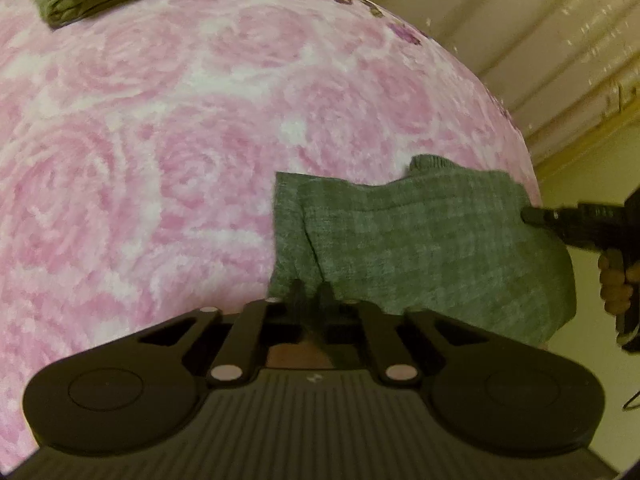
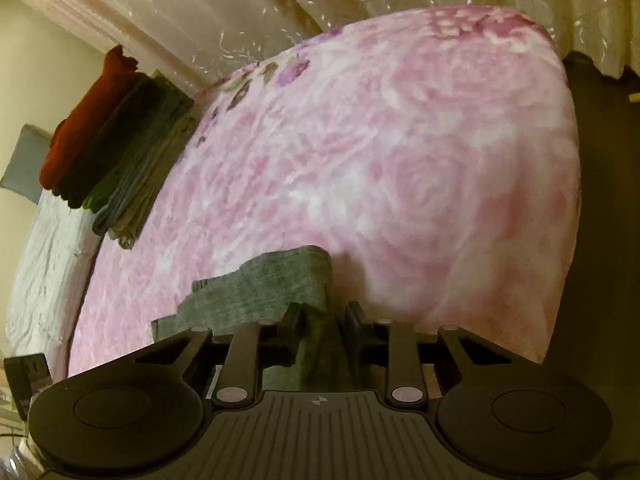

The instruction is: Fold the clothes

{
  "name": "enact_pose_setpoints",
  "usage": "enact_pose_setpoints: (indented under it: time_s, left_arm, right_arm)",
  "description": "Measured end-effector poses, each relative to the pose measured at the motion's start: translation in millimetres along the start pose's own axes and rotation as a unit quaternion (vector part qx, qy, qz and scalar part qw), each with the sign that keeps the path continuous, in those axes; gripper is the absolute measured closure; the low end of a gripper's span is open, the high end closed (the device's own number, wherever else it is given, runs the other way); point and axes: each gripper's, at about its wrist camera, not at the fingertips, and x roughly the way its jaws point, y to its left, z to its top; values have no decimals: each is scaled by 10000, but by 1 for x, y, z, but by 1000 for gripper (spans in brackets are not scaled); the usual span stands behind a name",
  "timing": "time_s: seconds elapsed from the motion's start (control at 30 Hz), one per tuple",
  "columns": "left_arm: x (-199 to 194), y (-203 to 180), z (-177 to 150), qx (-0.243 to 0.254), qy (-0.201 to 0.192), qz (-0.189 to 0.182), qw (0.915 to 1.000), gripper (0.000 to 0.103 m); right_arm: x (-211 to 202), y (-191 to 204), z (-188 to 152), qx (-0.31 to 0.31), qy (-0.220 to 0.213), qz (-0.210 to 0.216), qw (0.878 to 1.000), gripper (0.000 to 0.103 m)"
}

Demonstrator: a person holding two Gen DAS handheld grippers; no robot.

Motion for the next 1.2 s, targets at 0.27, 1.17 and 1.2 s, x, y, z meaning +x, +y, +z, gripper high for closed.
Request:
enact_pose_setpoints:
  time_s: [0.27, 1.17, 1.2]
  left_arm:
    - [-29, 7, -19, -95, -839, 485, 9953, 103]
    - [-33, 5, -31, 521, -1032, 349, 9927, 103]
    - [-32, 8, -34, 339, -1068, 325, 9932, 103]
  right_arm:
    - [1, 5, -1, -250, -64, -140, 9996, 97]
    - [13, 5, 0, -137, -29, -379, 9992, 96]
    - [14, 5, 0, -152, -26, -393, 9991, 96]
